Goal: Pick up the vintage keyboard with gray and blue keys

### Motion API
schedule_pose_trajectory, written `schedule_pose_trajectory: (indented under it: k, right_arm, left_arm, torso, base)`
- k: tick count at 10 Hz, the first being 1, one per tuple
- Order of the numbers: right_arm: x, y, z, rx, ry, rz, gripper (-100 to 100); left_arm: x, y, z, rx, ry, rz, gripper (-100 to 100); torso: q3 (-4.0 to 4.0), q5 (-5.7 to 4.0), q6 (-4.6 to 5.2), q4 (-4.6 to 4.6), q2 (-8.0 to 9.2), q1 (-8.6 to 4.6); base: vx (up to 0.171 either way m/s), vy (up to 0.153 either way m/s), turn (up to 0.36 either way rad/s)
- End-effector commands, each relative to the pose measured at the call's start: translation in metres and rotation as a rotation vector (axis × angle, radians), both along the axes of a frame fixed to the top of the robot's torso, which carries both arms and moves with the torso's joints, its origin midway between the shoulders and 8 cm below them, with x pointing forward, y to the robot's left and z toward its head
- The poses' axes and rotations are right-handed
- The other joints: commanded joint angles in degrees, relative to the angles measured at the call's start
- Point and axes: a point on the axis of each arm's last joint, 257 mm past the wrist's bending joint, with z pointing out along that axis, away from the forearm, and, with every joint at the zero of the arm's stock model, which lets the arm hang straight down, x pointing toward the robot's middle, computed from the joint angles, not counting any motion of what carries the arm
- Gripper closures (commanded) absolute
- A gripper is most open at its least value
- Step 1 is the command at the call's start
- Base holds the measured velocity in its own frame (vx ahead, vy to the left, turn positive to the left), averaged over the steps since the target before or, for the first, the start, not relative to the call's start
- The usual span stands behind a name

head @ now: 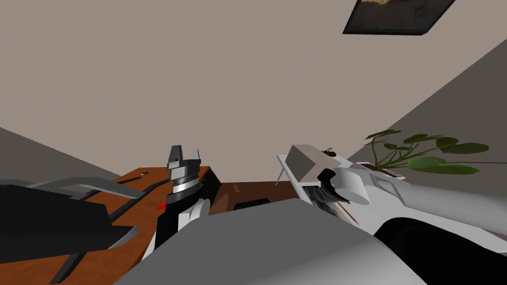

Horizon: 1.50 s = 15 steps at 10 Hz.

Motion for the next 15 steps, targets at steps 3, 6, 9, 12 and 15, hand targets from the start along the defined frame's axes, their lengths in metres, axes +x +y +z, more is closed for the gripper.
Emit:
schedule_pose_trajectory:
  k: [3, 6, 9, 12, 15]
  right_arm:
    - [-0.011, 0.001, -0.01, -0.004, -0.002, 0.074, -100]
    - [-0.021, 0.004, -0.017, -0.002, -0.002, 0.131, -100]
    - [-0.026, 0.005, -0.019, 0.0, 0.001, 0.157, -100]
    - [-0.026, 0.005, -0.019, 0.0, -0.001, 0.16, 100]
    - [-0.026, 0.005, -0.019, 0.0, 0.0, 0.16, 0]
  left_arm:
    - [0.0, 0.0, 0.0, 0.0, 0.0, 0.0, 0]
    - [0.0, 0.0, 0.0, 0.0, 0.0, 0.0, 0]
    - [0.0, 0.0, 0.0, 0.0, 0.0, 0.0, 0]
    - [0.0, 0.0, 0.0, 0.0, 0.0, 0.0, 0]
    - [0.0, 0.0, 0.0, 0.0, 0.0, 0.0, 0]
  torso:
    - [-0.16, 0.02, -0.06, -0.07, -0.24, 0.1]
    - [-0.15, 0.04, -0.06, -0.07, -0.23, 0.15]
    - [-0.12, 0.02, -0.07, -0.06, -0.18, 0.08]
    - [0.06, -0.16, -0.15, 0.0, 0.16, -0.06]
    - [0.06, -0.18, -0.14, 0.0, 0.16, -0.11]
  base:
    - [0.142, 0.013, -0.227]
    - [0.131, 0.021, -0.186]
    - [0.095, 0.015, -0.136]
    - [0.004, -0.001, 0.0]
    - [0.0, 0.0, 0.0]
